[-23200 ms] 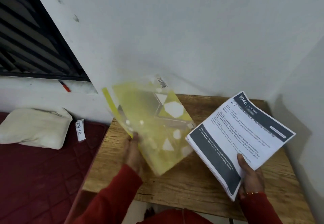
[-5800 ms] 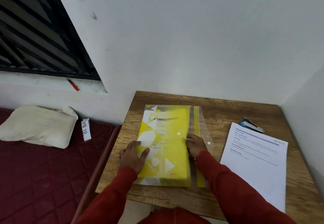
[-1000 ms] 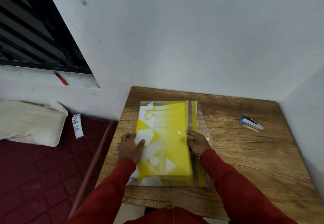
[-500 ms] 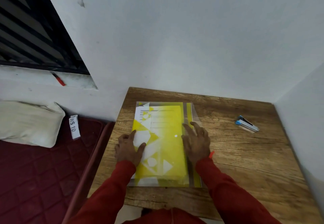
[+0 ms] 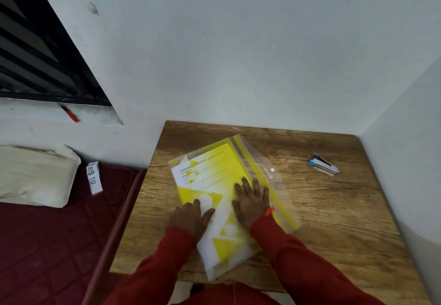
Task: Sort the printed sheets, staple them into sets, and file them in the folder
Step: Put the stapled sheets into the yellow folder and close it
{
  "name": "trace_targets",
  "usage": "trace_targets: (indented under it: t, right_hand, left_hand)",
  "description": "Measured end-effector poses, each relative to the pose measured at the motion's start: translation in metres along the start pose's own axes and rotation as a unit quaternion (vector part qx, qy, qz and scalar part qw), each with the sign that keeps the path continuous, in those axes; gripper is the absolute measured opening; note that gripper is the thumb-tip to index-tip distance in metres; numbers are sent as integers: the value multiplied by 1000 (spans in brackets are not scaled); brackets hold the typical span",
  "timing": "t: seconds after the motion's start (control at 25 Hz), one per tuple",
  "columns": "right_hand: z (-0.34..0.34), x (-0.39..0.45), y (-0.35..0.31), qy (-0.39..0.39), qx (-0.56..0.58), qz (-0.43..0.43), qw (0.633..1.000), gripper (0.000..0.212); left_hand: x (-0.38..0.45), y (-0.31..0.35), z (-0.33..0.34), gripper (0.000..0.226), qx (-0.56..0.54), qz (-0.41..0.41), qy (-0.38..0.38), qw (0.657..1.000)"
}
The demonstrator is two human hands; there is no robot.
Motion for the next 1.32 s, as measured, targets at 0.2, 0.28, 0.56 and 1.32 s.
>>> trace_targets:
  t: [0.2, 0.28, 0.56, 1.32]
  right_hand:
    - [14, -8, 27, -22, -2, -88, 996, 67]
    - [15, -14, 33, -29, 17, -143, 989, 65]
    - [5, -14, 47, -72, 122, -238, 961, 76]
    - [-40, 89, 51, 23, 227, 31, 973, 29]
  left_hand:
    - [-28, 42, 3, 49, 21, 151, 54, 987]
    - [-19, 46, 10, 40, -15, 189, 149, 970]
    - [20, 50, 44, 66, 34, 171, 108, 979]
    - [34, 37, 36, 49, 3, 167, 155, 974]
Point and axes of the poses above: each hand's wrist, its own x-axis towards the middle knuckle, its own z-axis out of the palm, y = z × x, the point moved 3 cm from there along x, towards the middle knuckle
